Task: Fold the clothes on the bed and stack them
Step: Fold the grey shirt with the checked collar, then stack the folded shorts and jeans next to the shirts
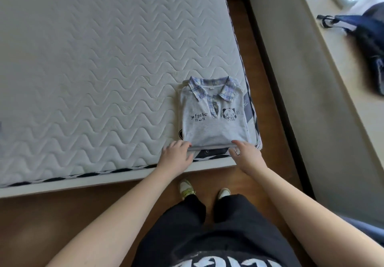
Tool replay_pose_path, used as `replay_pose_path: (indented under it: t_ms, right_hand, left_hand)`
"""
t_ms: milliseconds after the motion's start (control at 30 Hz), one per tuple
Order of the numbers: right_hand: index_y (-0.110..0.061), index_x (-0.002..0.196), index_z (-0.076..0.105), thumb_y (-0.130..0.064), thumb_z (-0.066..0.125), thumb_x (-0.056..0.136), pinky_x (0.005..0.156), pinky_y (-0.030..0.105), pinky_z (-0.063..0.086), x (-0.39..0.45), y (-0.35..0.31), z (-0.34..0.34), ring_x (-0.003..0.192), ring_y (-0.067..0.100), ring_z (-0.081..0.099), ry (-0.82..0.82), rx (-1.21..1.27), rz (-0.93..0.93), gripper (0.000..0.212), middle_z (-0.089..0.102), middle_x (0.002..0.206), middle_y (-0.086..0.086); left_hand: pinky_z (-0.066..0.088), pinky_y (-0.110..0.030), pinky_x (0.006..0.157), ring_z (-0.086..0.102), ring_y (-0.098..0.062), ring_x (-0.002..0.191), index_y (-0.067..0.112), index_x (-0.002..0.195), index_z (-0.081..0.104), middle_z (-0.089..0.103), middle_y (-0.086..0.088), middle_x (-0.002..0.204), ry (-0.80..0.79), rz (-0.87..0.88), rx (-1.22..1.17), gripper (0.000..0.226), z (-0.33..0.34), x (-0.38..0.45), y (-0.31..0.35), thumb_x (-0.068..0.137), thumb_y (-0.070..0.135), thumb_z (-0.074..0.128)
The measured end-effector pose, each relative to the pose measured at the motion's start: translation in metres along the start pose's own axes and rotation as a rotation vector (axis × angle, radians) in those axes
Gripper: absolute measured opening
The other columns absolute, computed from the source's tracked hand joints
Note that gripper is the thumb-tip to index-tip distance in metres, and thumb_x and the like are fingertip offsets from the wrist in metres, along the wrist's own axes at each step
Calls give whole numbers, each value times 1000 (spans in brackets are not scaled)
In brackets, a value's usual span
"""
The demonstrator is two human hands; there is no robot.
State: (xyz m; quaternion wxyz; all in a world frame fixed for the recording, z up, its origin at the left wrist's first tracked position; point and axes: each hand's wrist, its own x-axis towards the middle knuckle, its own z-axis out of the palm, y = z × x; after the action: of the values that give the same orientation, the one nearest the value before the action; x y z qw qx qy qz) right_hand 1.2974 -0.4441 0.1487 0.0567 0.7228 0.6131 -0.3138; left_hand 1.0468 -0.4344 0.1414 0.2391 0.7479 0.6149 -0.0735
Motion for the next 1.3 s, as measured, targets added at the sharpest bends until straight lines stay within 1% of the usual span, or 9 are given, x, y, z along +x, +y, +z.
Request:
replay_pose_path:
  t_ms: [100, 233, 300, 400, 500, 833, 1067, 1133, 1300]
  right_hand:
    - [-19, 143, 46, -47, 44, 99, 105, 39, 36, -44, -18, -8, 130, 26, 47, 75, -127, -181, 51, 54, 140, 2]
    - [-15, 130, 60, -44, 60, 92, 105, 45, 40, -90, -32, -15, 122, 29, 56, 310, -204, -378, 48, 63, 130, 5]
    - [-14, 133, 59, -44, 63, 91, 110, 49, 35, -101, -37, -22, 128, 32, 52, 345, -229, -421, 52, 59, 135, 10]
    - [-17, 148, 41, -47, 50, 97, 119, 47, 15, -111, -45, -38, 143, 30, 32, 344, -246, -461, 60, 40, 153, 9]
    - [-21, 153, 30, -50, 42, 99, 121, 44, 6, -127, -44, -48, 148, 27, 21, 367, -256, -508, 62, 29, 159, 7]
    - [-19, 149, 40, -46, 51, 97, 120, 46, 13, -191, -79, -52, 145, 30, 29, 407, -248, -608, 60, 37, 155, 8]
    - [-16, 138, 56, -42, 68, 87, 111, 52, 37, -251, -175, -13, 133, 33, 48, 461, -335, -831, 58, 54, 142, 10]
    - [-17, 142, 52, -43, 62, 92, 114, 51, 31, -266, -212, 4, 138, 32, 43, 437, -364, -889, 57, 49, 147, 10]
    - [-27, 156, 20, -52, 27, 101, 121, 41, -3, -306, -318, 69, 151, 23, 8, 308, -469, -986, 61, 15, 163, 1]
  left_hand:
    - [32, -41, 101, 45, -22, 123, 26, 132, 51, 54, 1, 127, 100, 110, 177, 45, -33, -42, 6, 92, 46, 48]
    - [37, -52, 102, 51, -27, 124, 23, 131, 57, 58, -4, 128, 252, 167, 328, 54, -62, -91, 5, 86, 51, 57]
    - [25, -55, 112, 37, -25, 139, 29, 143, 46, 47, -3, 145, 206, 94, 371, 61, -67, -111, 4, 90, 59, 47]
    - [-1, -50, 117, 10, -20, 150, 34, 153, 22, 22, 2, 161, 190, -16, 388, 69, -72, -134, 8, 92, 67, 20]
    - [-8, -47, 117, 6, -19, 151, 36, 154, 19, 17, 3, 162, 234, -49, 372, 73, -82, -159, 29, 89, 69, 7]
    - [-9, -49, 118, -5, -18, 151, 38, 155, 7, 6, 4, 164, 359, -205, 354, 73, -99, -258, 32, 89, 70, 1]
    - [-10, -51, 117, -6, -21, 151, 36, 155, 5, 4, 1, 164, 443, -342, 323, 70, -98, -347, -33, 92, 67, 6]
    - [-4, -54, 118, 2, -23, 151, 34, 155, 14, 12, -1, 163, 491, -379, 298, 68, -98, -376, -59, 95, 65, 14]
    - [7, -55, 120, 8, -24, 151, 31, 155, 19, 18, -3, 162, 548, -495, 232, 67, -85, -466, -147, 97, 64, 19]
